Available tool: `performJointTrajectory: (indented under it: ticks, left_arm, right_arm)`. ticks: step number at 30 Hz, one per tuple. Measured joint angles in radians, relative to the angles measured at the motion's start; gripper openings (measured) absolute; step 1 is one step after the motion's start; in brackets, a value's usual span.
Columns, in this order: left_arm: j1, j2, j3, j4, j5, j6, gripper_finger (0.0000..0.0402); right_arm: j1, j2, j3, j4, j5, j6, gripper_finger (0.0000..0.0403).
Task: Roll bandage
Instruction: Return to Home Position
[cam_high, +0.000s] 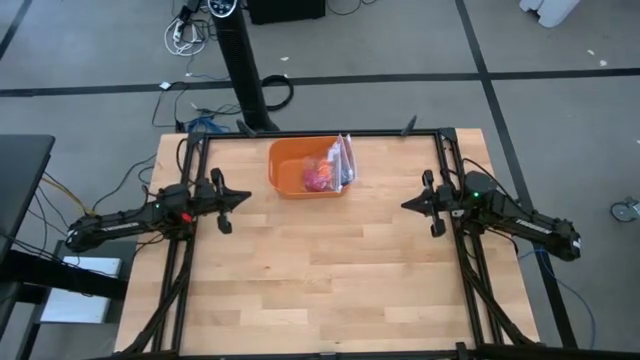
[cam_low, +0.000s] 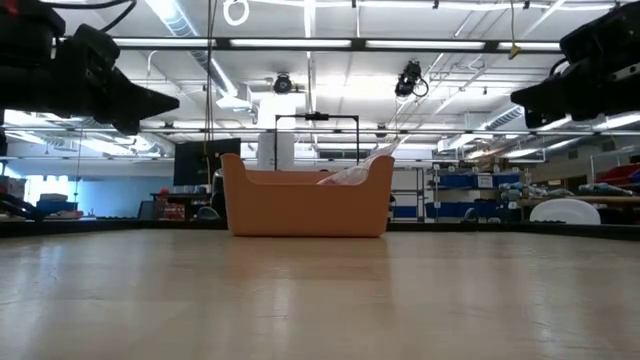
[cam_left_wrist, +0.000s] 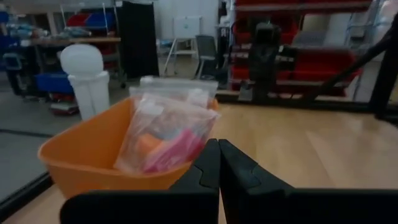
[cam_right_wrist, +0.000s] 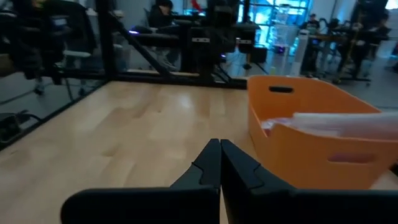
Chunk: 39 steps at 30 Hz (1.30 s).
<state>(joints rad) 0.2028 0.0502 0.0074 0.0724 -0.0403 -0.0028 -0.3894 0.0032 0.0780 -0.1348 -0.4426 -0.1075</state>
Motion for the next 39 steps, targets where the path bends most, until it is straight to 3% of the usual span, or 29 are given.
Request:
performJointTrajectory:
  ticks: [15, 39]
  left_arm:
    - [-0.001, 0.002, 0.0, -0.034, -0.003, 0.048, 0.0007]
    - [-0.001, 0.001, 0.0, -0.04, -0.004, 0.044, 0.0012]
  right_arm:
    - [-0.025, 0.003, 0.001, -0.038, 0.114, 0.001, 0.0012]
    - [-0.025, 0.003, 0.0, -0.019, 0.112, 0.088, 0.0007]
